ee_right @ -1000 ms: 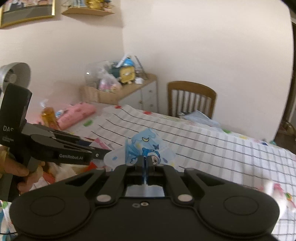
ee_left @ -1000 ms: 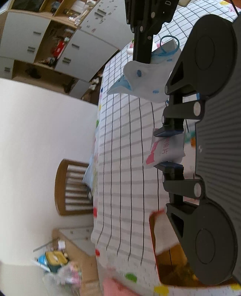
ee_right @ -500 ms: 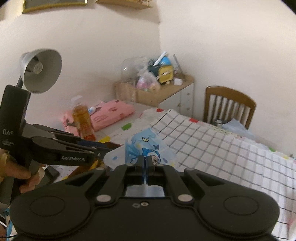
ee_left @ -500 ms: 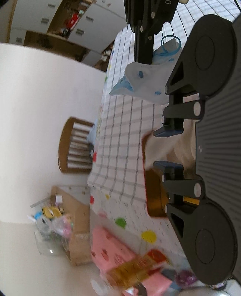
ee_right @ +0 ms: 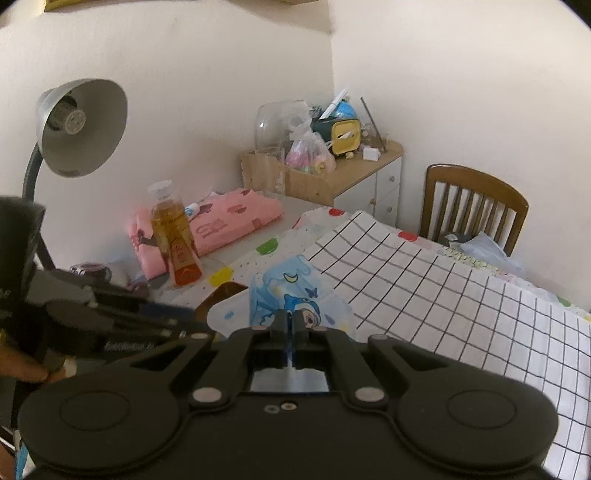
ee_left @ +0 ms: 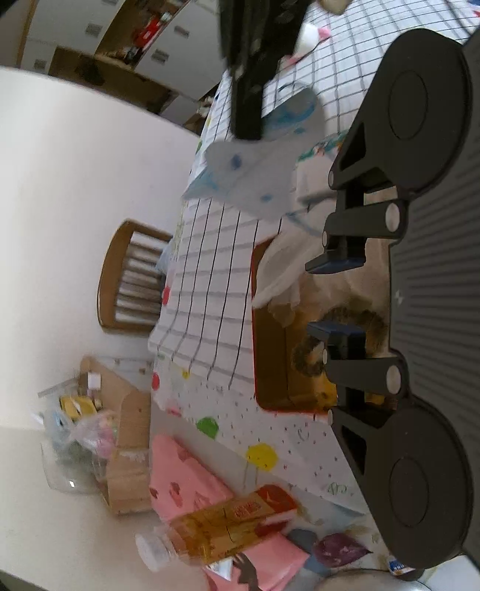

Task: Organize soft objects
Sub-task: 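Carry the sachet with left tool to the tin while right tool lifts the packet, then open left tool to drop the sachet in the tin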

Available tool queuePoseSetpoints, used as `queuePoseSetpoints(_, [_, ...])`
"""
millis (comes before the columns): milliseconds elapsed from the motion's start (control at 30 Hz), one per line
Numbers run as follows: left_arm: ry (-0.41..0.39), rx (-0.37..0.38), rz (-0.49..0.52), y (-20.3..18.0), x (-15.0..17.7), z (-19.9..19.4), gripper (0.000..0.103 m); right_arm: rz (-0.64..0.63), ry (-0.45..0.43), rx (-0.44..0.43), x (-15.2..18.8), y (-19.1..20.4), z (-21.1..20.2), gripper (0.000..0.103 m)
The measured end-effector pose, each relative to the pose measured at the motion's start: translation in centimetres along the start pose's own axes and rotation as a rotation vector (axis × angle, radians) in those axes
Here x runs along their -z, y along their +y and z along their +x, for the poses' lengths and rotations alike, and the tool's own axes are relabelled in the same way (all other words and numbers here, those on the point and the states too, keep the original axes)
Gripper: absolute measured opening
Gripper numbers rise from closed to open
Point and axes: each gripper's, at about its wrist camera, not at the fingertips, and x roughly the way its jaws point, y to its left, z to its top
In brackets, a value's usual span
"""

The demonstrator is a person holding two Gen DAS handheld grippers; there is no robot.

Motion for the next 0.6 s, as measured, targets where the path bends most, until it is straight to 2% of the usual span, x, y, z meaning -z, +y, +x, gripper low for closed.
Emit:
queuePoseSetpoints(300, [0.012,0.148,0.104,-5.0,2.0,-0.5,0.028,0.037,0.002,0.038,0.9,-2.5,-1.8,0.001])
queuePoseSetpoints(367, [0.004,0.173,0.119,-6.2,2.6,-0.8,0.037,0.046,0.007,0.040,1.4,-3.0,-2.3,0.001])
queuePoseSetpoints(433, [0.002,0.189,0.121,-7.1,3.2,-0.9,0.072,0.051,0.009,0.043,1.8,-3.4,-2.8,0.001])
queuePoseSetpoints(600, [0.004,0.206,0.159,-9.7,4.8,-0.6,0.074,0.058,0.011,0.044,2.4,-4.2,-3.8,0.001])
